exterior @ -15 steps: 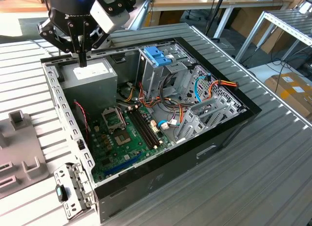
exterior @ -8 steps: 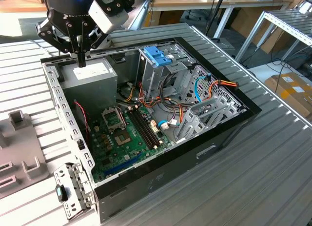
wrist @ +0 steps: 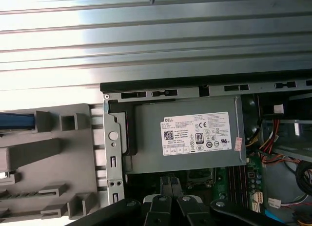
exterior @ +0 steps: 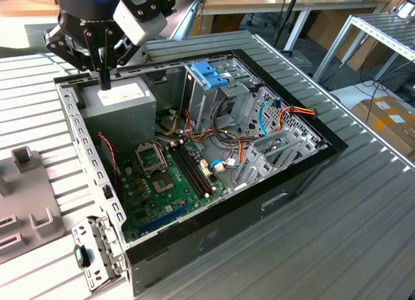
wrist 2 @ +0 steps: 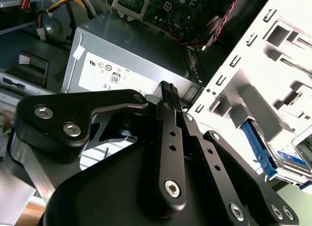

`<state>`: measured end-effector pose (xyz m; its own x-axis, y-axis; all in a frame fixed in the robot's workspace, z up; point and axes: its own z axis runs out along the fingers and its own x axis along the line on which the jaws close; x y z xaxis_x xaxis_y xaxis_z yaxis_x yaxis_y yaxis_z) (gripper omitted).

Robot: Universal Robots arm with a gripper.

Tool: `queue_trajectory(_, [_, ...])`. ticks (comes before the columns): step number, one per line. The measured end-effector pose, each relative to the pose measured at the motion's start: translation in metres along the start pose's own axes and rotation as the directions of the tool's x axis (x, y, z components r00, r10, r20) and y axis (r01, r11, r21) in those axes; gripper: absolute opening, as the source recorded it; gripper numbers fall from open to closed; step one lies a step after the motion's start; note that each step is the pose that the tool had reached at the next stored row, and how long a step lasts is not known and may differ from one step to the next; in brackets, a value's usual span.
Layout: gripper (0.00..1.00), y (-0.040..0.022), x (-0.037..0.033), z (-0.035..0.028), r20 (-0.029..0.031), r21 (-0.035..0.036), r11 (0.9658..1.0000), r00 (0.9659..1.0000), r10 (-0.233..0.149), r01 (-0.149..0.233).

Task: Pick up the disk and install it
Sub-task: 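Reach for the disk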

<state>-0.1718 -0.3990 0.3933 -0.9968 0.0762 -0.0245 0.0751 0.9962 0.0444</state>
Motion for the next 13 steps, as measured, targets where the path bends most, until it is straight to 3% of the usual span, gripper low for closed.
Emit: queue_trajectory(13, [0.11, -0.0003, 0.005, -0.0001, 0.0, 0.0, 1.0, 1.0, 0.0, 0.0])
